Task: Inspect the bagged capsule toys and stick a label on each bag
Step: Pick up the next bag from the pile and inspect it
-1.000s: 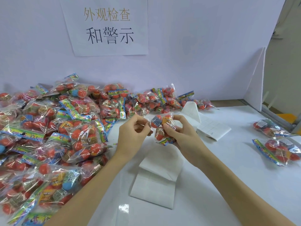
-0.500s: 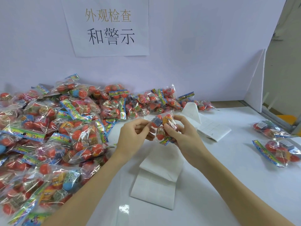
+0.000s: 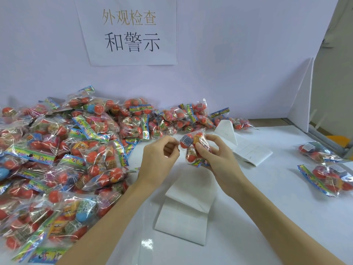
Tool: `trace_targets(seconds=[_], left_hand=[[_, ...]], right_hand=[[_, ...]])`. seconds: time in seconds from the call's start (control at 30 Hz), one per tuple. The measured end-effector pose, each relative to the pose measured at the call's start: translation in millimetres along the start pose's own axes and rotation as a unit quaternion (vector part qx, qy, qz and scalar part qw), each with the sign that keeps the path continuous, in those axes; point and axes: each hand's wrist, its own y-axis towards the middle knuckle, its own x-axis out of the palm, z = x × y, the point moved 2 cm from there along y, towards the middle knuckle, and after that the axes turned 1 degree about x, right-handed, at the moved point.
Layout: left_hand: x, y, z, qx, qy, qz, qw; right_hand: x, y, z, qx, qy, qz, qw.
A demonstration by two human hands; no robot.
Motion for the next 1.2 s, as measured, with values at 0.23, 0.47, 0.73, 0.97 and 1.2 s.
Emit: trace_targets(seconds=[0.23, 0.47, 0.73, 0.97, 1.2], left_hand=[[-2, 3, -5, -0.226, -0.288, -0.037, 0.930], [0, 3, -10, -0.254, -0.286, -0.029, 0.923], [5, 2, -11, -0.307, -0.414, -0.057, 0.855], [1, 2, -4, -0.220, -0.338, 0.001, 0.915], [3, 3, -7, -0.224, -0.366, 0.012, 0.903]], right_hand=[[-1, -1, -3, -0.010, 0.002, 0.001, 1.000], [2, -2, -4, -0.043, -0.050, 0.010, 0.998], [2, -1, 0, -0.051, -0.067, 0.040, 0.996], [6, 0, 3, -0.046, -0.128, -0.004, 0.991], [6, 0, 3, -0.053, -0.108, -0.030, 0.992]])
